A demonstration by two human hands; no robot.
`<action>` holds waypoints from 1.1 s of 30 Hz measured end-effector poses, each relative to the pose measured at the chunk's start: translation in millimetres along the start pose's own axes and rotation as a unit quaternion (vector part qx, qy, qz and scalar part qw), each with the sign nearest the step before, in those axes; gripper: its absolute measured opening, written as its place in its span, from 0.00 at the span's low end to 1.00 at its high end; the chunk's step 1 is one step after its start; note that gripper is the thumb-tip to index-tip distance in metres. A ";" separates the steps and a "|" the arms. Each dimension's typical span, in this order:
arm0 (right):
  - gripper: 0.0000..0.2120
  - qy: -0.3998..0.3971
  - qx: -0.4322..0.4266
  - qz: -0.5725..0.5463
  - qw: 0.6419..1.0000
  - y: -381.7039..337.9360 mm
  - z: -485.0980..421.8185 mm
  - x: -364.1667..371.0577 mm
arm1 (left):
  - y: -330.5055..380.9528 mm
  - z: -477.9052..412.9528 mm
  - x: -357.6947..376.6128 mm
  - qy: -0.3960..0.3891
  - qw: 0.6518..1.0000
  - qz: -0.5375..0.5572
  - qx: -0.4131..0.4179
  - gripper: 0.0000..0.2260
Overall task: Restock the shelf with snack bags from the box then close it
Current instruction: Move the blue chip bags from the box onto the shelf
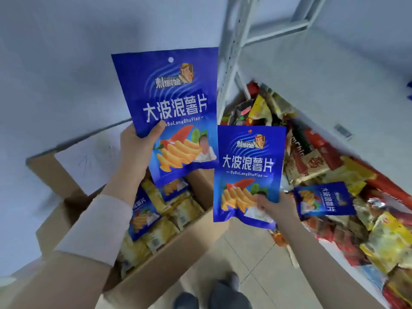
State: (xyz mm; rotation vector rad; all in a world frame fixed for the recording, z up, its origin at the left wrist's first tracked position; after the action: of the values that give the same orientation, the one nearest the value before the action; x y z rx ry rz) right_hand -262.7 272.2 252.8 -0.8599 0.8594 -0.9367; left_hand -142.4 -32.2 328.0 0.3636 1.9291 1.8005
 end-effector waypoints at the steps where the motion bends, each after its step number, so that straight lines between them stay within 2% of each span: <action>1: 0.09 0.020 -0.006 -0.016 1.000 -7.7 3.4 -20.6 | 19.7 0.6 19.5 -0.020 1.000 0.003 0.022 0.08; 9: 0.11 0.164 -0.044 -0.095 0.981 -39.6 6.7 -197.7 | 144.9 37.3 203.1 -0.201 0.966 0.027 0.159 0.09; 12: 0.08 0.216 -0.080 -0.108 0.967 -49.8 3.8 -264.6 | 173.9 59.3 280.6 -0.232 0.957 0.054 0.169 0.08; 18: 0.09 0.282 -0.096 -0.160 0.941 -46.4 -20.3 -385.2 | 208.3 93.8 418.3 -0.262 0.947 0.084 0.165 0.03; 22: 0.07 0.320 -0.100 -0.206 0.919 -48.0 -44.3 -435.3 | 212.9 102.8 484.1 -0.295 0.939 0.054 0.167 0.04; 28: 0.07 0.363 -0.127 -0.200 0.901 -77.9 -109.4 -488.2 | 224.5 74.6 577.9 -0.329 0.928 0.004 0.175 0.06; 33: 0.08 0.360 -0.129 -0.169 0.908 -99.0 -175.8 -505.7 | 214.4 48.3 664.9 -0.385 0.905 -0.040 0.174 0.06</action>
State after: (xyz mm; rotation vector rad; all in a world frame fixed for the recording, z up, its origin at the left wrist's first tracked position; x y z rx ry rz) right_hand -620.8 659.6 387.7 -0.9128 1.5275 -1.5151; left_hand -711.5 362.1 432.7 0.9372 1.6177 1.0004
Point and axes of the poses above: each hand's wrist, its own z-axis away from the middle knuckle, its own x-axis out of the palm, y = z × x, the point moved 3 cm from there along -z, towards the middle knuckle, and after that the axes turned 10 degrees about -z, right-handed, at the moved point
